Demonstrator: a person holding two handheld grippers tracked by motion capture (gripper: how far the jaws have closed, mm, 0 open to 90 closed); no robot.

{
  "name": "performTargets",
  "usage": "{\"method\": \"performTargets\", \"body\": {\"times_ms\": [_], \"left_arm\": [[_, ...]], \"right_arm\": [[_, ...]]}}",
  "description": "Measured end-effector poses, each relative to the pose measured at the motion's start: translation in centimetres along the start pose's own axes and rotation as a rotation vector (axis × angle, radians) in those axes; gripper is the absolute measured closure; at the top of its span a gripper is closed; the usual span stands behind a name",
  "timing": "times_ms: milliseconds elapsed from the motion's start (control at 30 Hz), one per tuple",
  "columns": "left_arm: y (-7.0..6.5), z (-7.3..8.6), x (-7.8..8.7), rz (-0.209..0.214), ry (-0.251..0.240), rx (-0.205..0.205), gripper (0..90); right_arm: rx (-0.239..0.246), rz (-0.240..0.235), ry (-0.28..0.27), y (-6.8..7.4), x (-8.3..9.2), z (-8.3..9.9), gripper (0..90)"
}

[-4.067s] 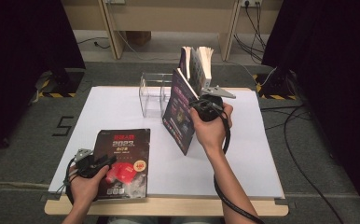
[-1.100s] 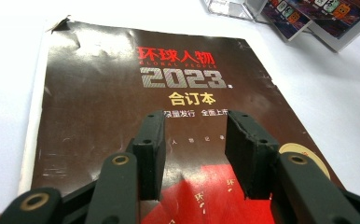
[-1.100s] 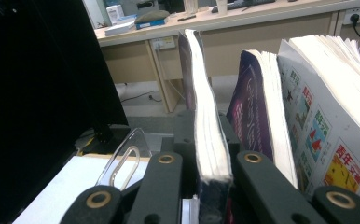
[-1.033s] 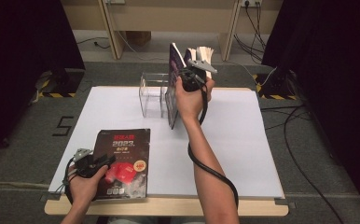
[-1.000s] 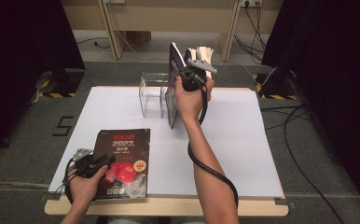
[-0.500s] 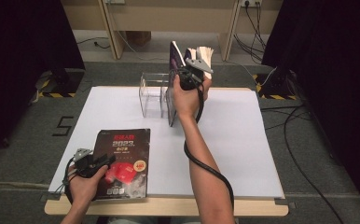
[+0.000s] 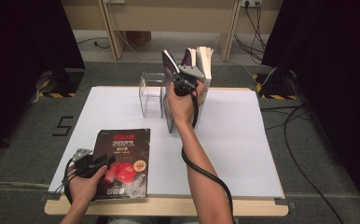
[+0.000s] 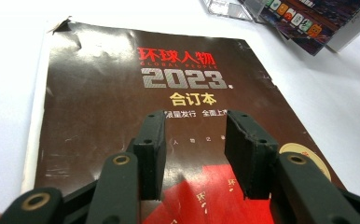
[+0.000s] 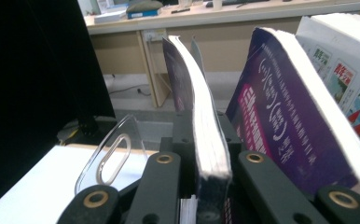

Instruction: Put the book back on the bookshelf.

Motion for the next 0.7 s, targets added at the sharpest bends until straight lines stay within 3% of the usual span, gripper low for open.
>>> {"method": "performTargets", "body": {"times_ms": [233, 367, 700], "left_arm": [[-0.2, 0.1, 0.0, 0.002, 0.003, -0.005, 58.1], [-0.3, 0.1, 0.0, 0.002, 0.004, -0.008, 58.1], [-0.4, 0.2, -0.1, 0.003, 0.008, -0.009, 58.1]], "right_arm": [[-0.035, -0.039, 0.080, 0.0, 1.4, 0.3, 78.7], [-0.049, -0.039, 0.118, -0.4, 2.1, 0.3, 75.9], [-0.080, -0.025, 0.126, -1.7, 3.0, 0.2, 72.7]]}}
Point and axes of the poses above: each handheld gripper's, and its own axes: x roughly backward along the jaws, z roughly out of its underside, y roughly to its left, the point moved 6 cm from there along -x, roughly forward along the jaws, and after that the axes turned 8 degrees about -y, right-handed, at the moved point
